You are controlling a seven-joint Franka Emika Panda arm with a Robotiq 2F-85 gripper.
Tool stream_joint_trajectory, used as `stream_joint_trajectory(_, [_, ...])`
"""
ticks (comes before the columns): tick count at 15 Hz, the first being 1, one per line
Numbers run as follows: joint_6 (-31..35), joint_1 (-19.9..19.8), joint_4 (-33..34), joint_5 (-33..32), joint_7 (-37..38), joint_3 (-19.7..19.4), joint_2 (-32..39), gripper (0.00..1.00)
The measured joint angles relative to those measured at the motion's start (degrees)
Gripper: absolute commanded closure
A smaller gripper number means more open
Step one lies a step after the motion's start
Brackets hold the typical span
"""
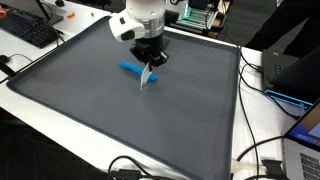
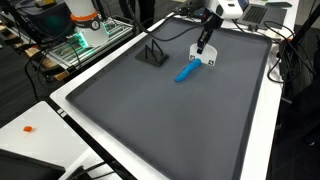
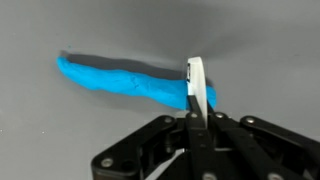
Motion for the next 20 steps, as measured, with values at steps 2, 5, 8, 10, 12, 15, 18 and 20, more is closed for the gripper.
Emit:
stream_joint_trajectory(2, [0.14, 0.00, 0.00, 0.00, 0.04, -0.05, 0.28, 0.99])
stream_joint_trajectory(5, [0.25, 0.00, -0.02, 0.00, 0.10, -0.13, 0.46, 0.99])
stream_joint_trajectory(8, [0.23, 0.00, -0.04, 0.01, 0.10, -0.16, 0.46, 0.99])
stream_joint_trajectory(10, [0.10, 0.00, -0.04, 0.02, 0.10, -0.16, 0.45, 0.99])
stream_joint_trajectory(12, [-0.18, -0.02, -0.04, 0.16, 0.10, -0.16, 0.44, 0.99])
stream_joint_trajectory(15, [-0.99, -0.04, -0.05, 0.39, 0.10, -0.15, 0.41, 0.99])
stream_joint_trajectory(18, [-2.03, -0.06, -0.08, 0.56, 0.10, -0.08, 0.39, 0.99])
stream_joint_trajectory(20, [-2.87, -0.09, -0.13, 0.64, 0.08, 0.01, 0.37, 0.99])
